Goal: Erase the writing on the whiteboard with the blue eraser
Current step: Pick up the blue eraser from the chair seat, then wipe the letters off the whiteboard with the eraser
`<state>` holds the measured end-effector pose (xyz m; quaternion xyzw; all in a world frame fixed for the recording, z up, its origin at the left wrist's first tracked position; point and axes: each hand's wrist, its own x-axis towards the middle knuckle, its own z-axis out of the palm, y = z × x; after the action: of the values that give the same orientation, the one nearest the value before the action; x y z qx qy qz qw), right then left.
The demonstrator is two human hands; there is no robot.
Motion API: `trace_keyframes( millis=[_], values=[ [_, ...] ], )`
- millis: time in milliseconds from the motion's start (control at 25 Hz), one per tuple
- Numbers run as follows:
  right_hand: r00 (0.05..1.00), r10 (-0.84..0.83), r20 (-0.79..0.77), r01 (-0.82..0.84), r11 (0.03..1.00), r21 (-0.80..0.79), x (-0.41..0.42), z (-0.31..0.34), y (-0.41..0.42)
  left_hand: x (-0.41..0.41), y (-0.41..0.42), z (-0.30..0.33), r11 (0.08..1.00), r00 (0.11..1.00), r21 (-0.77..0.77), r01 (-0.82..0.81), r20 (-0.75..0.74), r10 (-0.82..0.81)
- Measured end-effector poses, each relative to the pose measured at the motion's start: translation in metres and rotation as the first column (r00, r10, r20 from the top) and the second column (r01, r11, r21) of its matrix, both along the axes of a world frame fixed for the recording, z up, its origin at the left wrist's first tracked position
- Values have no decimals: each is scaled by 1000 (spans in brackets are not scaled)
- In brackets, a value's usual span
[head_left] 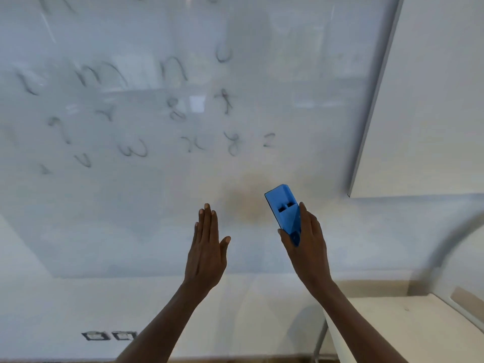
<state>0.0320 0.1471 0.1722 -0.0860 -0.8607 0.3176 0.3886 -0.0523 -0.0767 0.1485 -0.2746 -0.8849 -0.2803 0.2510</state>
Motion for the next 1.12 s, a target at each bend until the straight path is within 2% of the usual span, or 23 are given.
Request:
trace_keyframes(
  millis=[200,480,840,1120],
  values=[
    [991,16,-129,-6,997,74,-22,67,-56,-25,-56,50,998,994,62,-13,-106,19],
    [960,-9,-279,31,997,75,-63,144,-149,-71,-149,130,997,967,79,-16,-252,36],
    [905,38,-423,27,989,147,-111,219,-260,-123,-262,208,990,920,119,-76,-374,116],
    [859,119,-499,14,967,254,-163,265,-309,-177,-326,244,982,876,100,-163,-444,191]
  ],
)
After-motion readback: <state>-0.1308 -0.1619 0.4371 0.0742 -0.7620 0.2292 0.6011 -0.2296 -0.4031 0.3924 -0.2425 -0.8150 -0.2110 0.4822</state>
